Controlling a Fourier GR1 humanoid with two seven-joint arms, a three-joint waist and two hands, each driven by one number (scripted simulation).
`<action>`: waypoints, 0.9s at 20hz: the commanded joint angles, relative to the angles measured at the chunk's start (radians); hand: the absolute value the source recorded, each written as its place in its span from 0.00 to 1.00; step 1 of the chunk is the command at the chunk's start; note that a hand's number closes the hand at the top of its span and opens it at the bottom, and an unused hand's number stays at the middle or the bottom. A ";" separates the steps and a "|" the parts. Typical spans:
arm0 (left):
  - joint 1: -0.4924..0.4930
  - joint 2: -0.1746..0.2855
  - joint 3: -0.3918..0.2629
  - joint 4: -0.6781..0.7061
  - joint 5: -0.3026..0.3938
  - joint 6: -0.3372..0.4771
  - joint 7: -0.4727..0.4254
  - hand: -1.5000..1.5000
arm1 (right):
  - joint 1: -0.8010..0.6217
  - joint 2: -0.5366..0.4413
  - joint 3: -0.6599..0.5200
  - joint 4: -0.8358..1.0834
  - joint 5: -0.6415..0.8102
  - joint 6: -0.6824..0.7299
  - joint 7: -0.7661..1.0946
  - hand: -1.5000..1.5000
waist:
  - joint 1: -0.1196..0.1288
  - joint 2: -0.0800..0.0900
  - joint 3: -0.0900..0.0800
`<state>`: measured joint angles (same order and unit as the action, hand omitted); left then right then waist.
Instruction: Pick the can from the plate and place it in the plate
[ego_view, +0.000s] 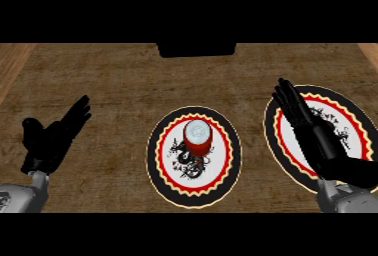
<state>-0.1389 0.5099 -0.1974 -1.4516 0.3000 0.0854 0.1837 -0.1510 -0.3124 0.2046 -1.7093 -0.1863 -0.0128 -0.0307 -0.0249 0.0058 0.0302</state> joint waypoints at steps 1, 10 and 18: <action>-0.047 0.011 -0.007 -0.036 -0.022 -0.025 -0.013 0.50 | -0.038 0.029 0.038 0.088 -0.047 0.027 0.146 0.00 | 0.035 -0.003 -0.030; -0.191 -0.032 -0.093 -0.182 -0.067 -0.100 -0.174 0.50 | -0.292 -0.146 0.283 0.395 -0.013 0.411 0.551 0.00 | 0.198 0.030 -0.037; -0.169 -0.053 -0.088 -0.178 -0.084 -0.081 -0.192 0.50 | -0.745 -0.004 0.355 0.663 0.048 0.630 0.668 0.00 | 0.143 0.014 -0.032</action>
<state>-0.3235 0.4660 -0.2859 -1.6099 0.2173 -0.0013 -0.0049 -0.7160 -0.3828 0.5324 -1.1823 -0.1469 0.5193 0.5755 0.1318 0.0263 -0.0028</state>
